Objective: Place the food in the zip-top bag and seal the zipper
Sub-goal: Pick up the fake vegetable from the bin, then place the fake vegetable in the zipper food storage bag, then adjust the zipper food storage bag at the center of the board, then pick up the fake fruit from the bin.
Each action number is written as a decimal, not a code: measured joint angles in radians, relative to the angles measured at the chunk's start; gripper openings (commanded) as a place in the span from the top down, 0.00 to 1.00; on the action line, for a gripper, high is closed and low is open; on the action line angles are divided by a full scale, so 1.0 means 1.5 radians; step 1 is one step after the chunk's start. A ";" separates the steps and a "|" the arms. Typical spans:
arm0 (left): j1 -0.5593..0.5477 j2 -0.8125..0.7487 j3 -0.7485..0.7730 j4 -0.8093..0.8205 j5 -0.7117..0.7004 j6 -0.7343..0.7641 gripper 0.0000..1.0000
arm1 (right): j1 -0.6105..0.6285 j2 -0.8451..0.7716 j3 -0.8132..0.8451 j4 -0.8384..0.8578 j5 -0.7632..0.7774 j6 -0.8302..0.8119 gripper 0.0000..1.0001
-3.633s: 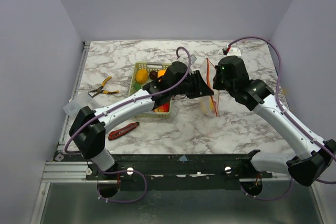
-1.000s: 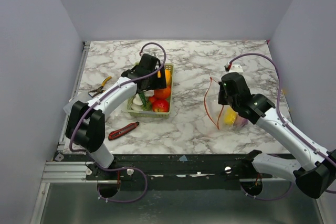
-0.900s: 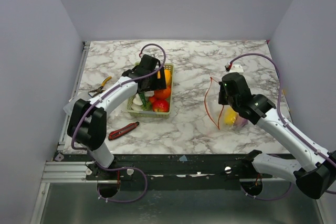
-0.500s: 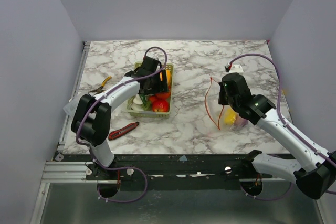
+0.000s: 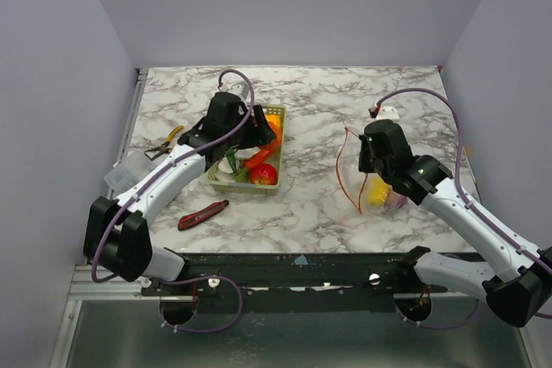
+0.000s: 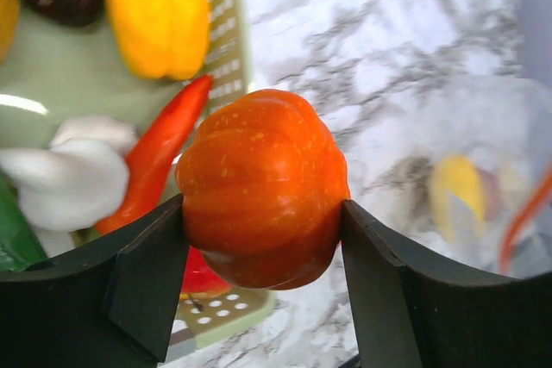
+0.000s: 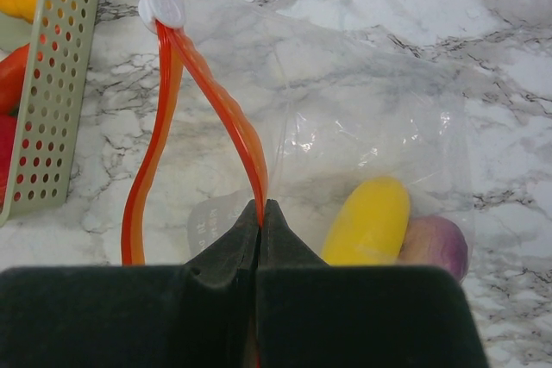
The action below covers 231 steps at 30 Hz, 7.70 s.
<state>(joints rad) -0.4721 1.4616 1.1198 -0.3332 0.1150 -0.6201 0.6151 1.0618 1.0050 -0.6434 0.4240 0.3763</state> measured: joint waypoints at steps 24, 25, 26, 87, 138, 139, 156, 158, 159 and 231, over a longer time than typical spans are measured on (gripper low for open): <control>-0.238 0.039 -0.045 0.360 0.217 -0.158 0.79 | 0.000 -0.013 0.021 0.018 -0.050 0.041 0.99; -0.239 0.045 -0.035 0.346 0.212 -0.158 0.73 | 0.000 -0.014 0.022 0.018 -0.053 0.043 0.99; -0.243 0.060 -0.009 0.308 0.195 -0.155 0.70 | 0.000 -0.015 0.024 0.018 -0.055 0.044 0.99; -0.242 0.038 0.068 0.077 0.040 -0.103 0.71 | -0.004 -0.016 0.044 0.077 -0.229 0.158 0.99; -0.154 -0.011 0.033 0.139 0.268 -0.091 1.00 | -0.004 -0.019 0.057 0.037 -0.088 0.155 0.99; -0.156 -0.020 0.034 0.152 0.282 -0.101 1.00 | -0.004 -0.020 0.066 0.025 -0.067 0.149 1.00; -0.157 0.033 0.016 0.213 0.371 -0.170 0.94 | -0.004 -0.026 0.010 -0.006 0.014 0.116 1.00; -0.157 0.031 0.031 0.198 0.371 -0.161 0.88 | -0.004 -0.033 0.036 -0.011 0.006 0.115 1.00; -0.158 0.029 0.039 0.192 0.371 -0.156 0.83 | -0.004 -0.039 0.049 -0.011 0.002 0.114 1.00; -0.057 -0.109 -0.021 -0.090 0.048 0.096 0.85 | -0.004 -0.061 -0.011 0.017 -0.032 0.128 1.00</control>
<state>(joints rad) -0.5583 1.2980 1.0885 -0.4683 0.1867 -0.4767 0.6098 0.9707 0.9882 -0.6174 0.3756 0.5686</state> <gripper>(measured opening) 0.628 0.006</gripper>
